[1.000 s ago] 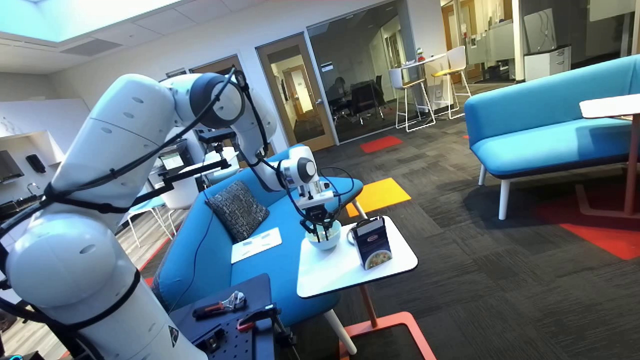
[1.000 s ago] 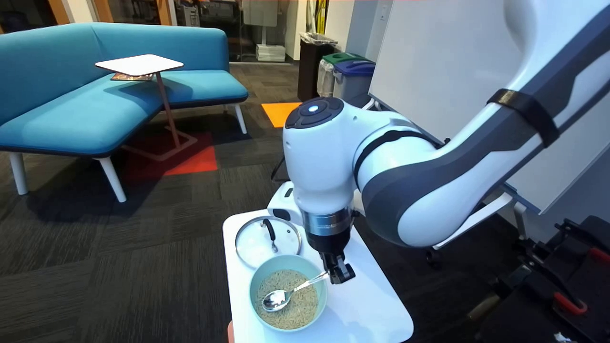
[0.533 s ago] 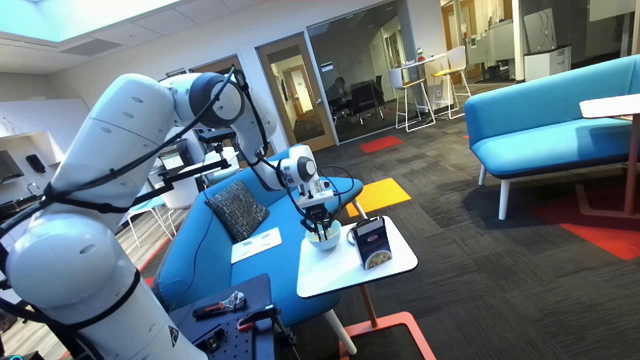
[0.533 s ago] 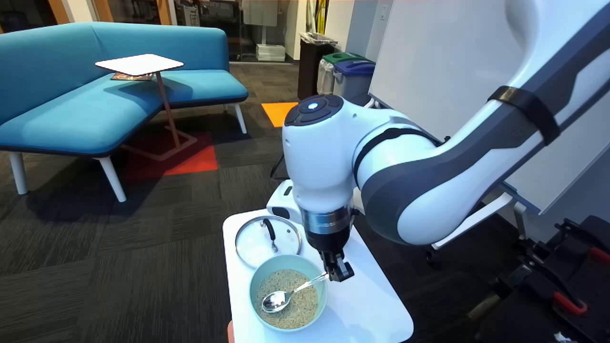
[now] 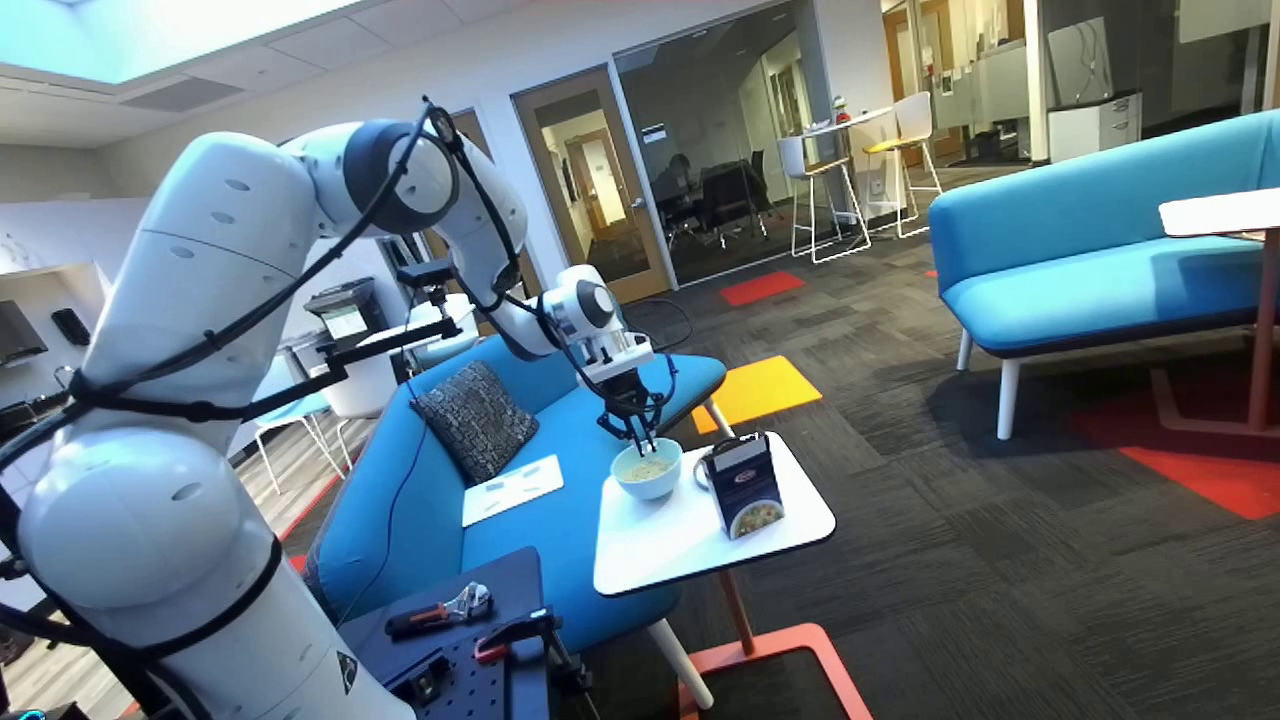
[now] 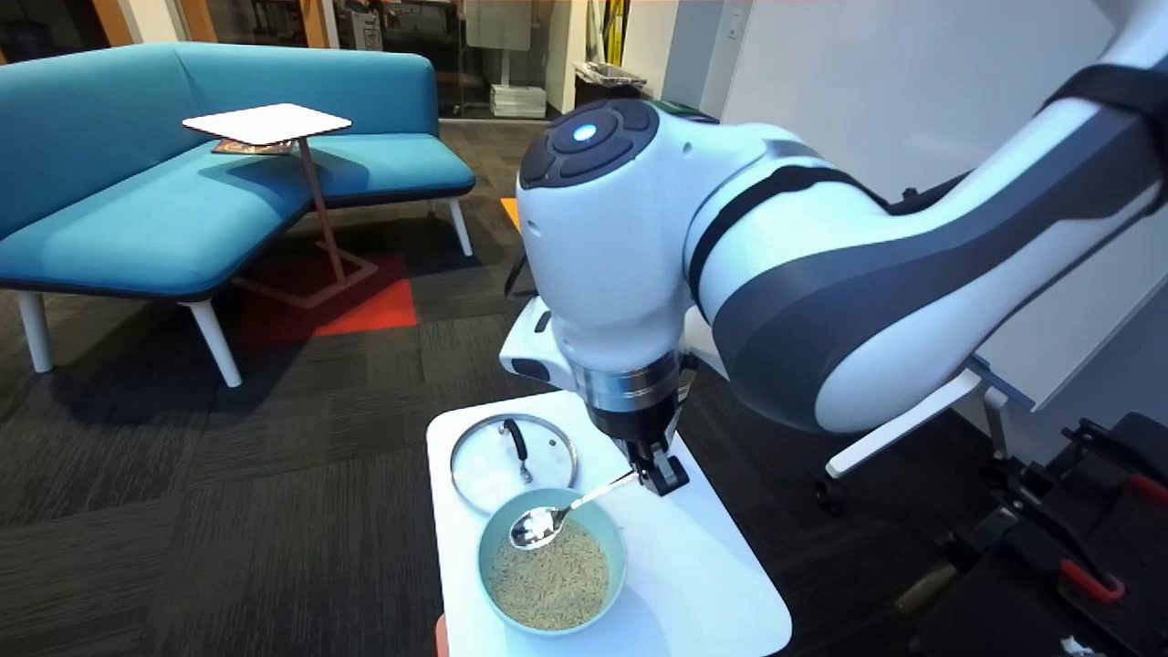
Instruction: Pick up the spoon from the bowl and put it in the box
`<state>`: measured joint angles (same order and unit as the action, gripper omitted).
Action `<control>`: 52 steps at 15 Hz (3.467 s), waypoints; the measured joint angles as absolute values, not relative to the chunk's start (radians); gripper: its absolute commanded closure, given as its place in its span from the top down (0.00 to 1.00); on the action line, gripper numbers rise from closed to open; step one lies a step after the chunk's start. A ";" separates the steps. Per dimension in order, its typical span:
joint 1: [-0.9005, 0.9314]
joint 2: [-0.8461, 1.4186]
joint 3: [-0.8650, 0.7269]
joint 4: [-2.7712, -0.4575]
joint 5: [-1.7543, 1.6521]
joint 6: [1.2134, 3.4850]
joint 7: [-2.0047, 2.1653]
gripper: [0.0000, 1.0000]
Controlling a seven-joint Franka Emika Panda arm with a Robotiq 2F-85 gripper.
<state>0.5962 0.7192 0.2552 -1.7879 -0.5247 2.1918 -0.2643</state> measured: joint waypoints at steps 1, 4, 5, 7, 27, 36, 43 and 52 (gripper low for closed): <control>0.611 0.700 0.253 -1.788 -0.543 2.156 -0.248 0.05; 0.645 0.647 0.251 -1.788 -0.585 2.054 -0.206 0.05; 0.655 0.629 0.251 -1.789 -0.594 2.021 -0.190 0.05; 0.676 0.591 0.252 -1.792 -0.613 1.947 -0.148 0.05; 0.688 0.577 0.239 -1.688 -0.734 1.394 0.029 0.05; 0.673 0.632 0.236 -1.649 -0.830 1.375 0.015 0.05; 0.632 0.741 0.236 -1.555 -0.856 1.354 -0.138 0.05; 0.644 0.888 0.239 -1.411 -0.892 1.296 -0.299 0.05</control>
<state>0.6444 0.8875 0.2386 -1.4106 -0.8917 1.2961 -0.2985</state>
